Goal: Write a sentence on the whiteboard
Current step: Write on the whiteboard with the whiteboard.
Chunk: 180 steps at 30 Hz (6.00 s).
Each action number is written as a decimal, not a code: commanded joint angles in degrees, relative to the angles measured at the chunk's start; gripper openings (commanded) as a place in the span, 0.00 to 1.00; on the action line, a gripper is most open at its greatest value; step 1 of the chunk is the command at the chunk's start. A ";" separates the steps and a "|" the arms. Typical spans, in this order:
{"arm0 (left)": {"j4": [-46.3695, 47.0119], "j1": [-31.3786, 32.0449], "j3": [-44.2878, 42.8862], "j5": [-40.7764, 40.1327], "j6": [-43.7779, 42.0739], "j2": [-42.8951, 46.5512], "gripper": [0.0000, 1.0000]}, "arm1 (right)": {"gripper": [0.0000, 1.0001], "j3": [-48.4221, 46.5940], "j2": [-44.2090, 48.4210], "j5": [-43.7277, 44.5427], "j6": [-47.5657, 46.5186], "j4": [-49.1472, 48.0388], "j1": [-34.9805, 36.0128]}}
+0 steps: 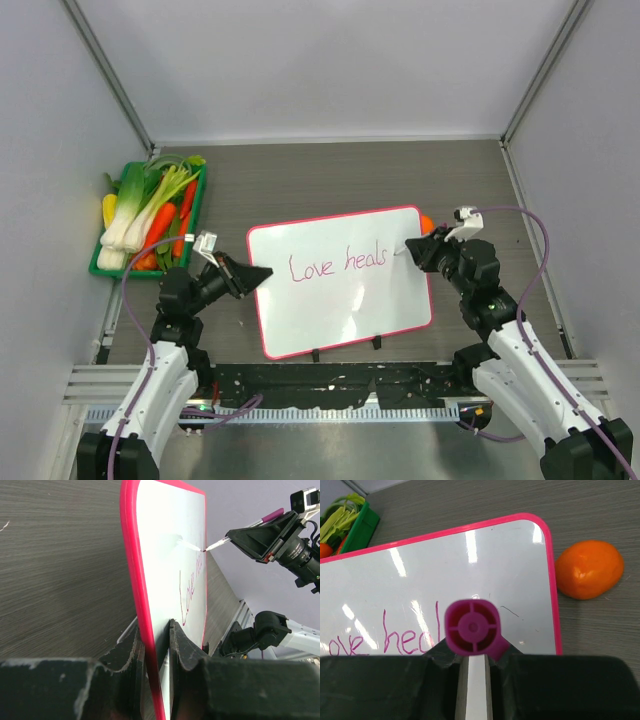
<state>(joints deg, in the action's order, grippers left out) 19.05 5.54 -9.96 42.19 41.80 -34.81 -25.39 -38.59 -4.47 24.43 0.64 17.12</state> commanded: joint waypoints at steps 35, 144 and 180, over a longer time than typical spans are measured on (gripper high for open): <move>-0.42 -0.79 1.17 -6.16 -10.69 -1.05 0.00 | 0.01 -3.26 -0.87 6.93 1.33 0.23 -0.25; 0.11 -0.88 1.34 -5.46 -10.51 -0.79 0.00 | 0.01 -0.63 0.26 7.72 3.08 3.22 -0.16; -0.06 -0.88 1.34 -5.72 -10.60 -0.96 0.00 | 0.01 1.13 4.58 8.42 2.91 7.36 -0.25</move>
<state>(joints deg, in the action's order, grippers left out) 19.97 5.52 -9.93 42.68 41.74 -35.14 -24.21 -34.37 2.50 27.59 7.38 17.12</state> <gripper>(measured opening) 0.198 0.184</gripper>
